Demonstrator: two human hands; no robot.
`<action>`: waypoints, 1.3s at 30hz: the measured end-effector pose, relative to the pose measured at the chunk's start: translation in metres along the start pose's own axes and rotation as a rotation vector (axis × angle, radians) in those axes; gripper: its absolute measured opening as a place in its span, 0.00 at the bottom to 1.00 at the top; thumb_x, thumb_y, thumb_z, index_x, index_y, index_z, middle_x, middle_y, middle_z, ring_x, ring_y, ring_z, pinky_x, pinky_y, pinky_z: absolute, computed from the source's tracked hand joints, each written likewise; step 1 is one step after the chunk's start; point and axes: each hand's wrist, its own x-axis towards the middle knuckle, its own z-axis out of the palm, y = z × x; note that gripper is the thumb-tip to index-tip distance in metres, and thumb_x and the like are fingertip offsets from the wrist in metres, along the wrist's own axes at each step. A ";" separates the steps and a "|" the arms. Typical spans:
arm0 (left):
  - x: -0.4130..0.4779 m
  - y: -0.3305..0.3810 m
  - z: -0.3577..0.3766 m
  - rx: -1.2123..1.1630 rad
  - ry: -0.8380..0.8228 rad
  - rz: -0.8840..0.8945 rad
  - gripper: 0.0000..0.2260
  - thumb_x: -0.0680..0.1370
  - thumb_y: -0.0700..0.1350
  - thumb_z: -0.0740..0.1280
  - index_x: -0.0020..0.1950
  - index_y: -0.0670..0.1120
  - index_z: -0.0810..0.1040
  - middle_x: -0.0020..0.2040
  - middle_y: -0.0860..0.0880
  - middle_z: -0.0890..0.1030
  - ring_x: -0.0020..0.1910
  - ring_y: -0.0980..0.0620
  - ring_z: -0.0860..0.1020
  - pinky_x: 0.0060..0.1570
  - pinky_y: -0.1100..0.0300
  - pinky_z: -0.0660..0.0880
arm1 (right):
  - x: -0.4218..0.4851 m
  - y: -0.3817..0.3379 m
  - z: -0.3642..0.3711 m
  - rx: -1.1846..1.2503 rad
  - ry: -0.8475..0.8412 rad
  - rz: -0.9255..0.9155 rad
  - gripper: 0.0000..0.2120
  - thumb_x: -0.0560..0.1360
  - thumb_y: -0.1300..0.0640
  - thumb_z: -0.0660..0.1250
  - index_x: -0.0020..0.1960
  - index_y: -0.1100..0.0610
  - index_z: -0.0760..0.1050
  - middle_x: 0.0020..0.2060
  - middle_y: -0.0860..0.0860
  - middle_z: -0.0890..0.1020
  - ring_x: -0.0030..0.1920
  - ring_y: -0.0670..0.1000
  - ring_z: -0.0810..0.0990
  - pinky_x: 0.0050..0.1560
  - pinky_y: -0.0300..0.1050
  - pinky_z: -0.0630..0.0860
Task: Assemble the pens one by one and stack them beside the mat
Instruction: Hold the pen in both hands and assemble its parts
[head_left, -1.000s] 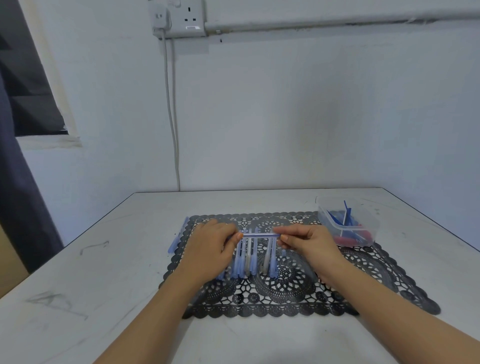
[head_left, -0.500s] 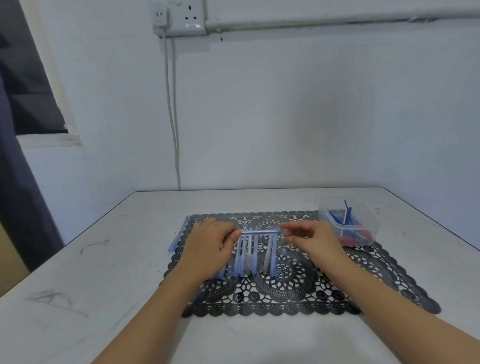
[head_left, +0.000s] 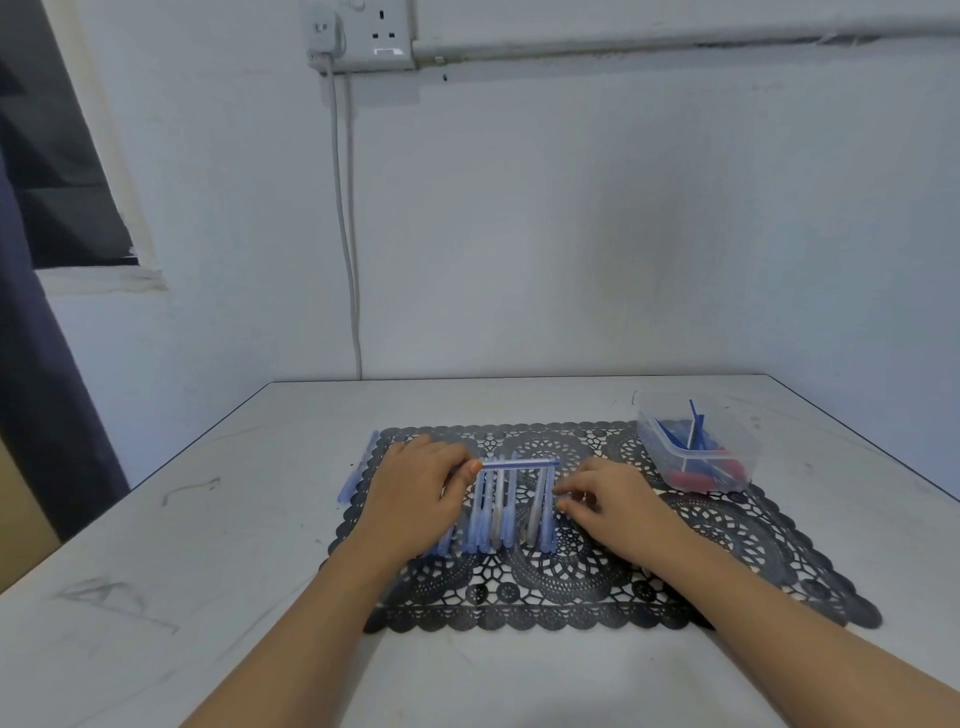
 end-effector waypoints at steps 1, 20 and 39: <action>0.000 0.000 0.000 0.000 -0.001 -0.001 0.10 0.80 0.51 0.57 0.39 0.54 0.69 0.30 0.59 0.68 0.37 0.56 0.67 0.44 0.59 0.61 | 0.000 0.000 -0.001 0.001 -0.007 -0.004 0.12 0.76 0.52 0.65 0.57 0.51 0.79 0.48 0.47 0.78 0.41 0.41 0.74 0.51 0.37 0.72; 0.001 0.000 0.001 0.003 0.034 0.011 0.22 0.75 0.60 0.46 0.41 0.51 0.75 0.31 0.59 0.69 0.38 0.55 0.69 0.44 0.59 0.62 | 0.000 -0.009 -0.007 0.348 0.270 0.155 0.09 0.75 0.57 0.66 0.53 0.50 0.81 0.41 0.45 0.78 0.39 0.41 0.75 0.38 0.28 0.67; -0.001 0.009 -0.006 -0.034 0.024 0.015 0.09 0.80 0.49 0.59 0.40 0.55 0.67 0.30 0.62 0.65 0.37 0.55 0.66 0.43 0.58 0.61 | -0.005 -0.019 -0.013 0.868 0.338 0.211 0.08 0.70 0.62 0.71 0.44 0.50 0.82 0.38 0.45 0.83 0.35 0.35 0.77 0.36 0.27 0.72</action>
